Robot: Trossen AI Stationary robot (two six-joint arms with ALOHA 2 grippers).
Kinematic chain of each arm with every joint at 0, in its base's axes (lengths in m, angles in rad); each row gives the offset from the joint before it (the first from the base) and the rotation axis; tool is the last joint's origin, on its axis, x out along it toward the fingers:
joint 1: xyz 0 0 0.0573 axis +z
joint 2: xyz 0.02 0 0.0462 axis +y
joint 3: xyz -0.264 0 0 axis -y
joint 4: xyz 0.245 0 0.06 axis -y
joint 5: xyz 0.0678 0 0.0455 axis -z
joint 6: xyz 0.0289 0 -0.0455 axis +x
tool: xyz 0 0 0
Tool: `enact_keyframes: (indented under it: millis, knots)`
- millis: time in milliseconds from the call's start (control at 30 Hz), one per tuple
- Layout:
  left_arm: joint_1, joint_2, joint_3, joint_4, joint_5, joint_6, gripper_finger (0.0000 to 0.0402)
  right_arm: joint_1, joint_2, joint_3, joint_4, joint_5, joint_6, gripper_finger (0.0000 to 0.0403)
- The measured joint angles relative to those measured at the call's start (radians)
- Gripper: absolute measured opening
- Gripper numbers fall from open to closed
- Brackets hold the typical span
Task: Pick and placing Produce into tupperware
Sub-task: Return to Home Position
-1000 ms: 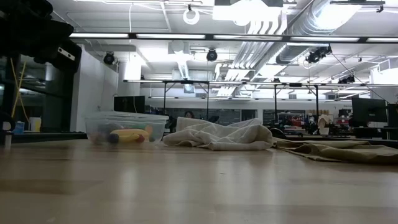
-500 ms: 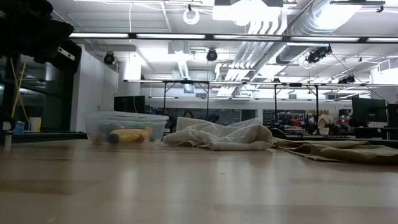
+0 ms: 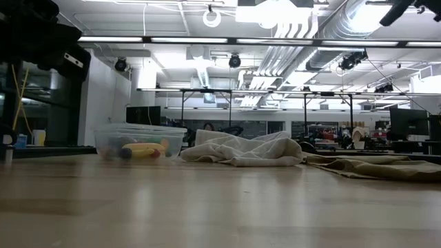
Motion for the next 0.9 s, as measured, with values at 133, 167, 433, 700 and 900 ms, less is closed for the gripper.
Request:
enact_keyframes:
  millis: [133, 167, 433, 700, 900]
  knots:
    - [0.0, 0.0, 0.0, 0.0, 0.0, 0.0, 0.0002, 0.0, -0.001, -0.083, 0.101, 0.051, 0.001, 0.0]
    - [0.0, 0.0, 0.0, 0.0, 0.0, 0.0, 0.0003, 0.0, 0.0, -0.085, 0.089, 0.071, 0.002, 0.0]
    - [0.0, 0.0, 0.0, 0.0, 0.0, 0.0, 0.0001, -0.067, -0.001, -0.063, -0.037, 0.057, 0.036, 0.0]
    - [0.0, 0.0, 0.0, 0.0, 0.0, 0.0, 0.0001, -0.245, -0.001, -0.063, -0.125, -0.117, 0.172, 0.0]
    - [0.0, 0.0, 0.0, 0.0, 0.0, 0.0, 0.0003, -0.311, 0.0, -0.085, -0.237, -0.199, 0.188, 0.0]
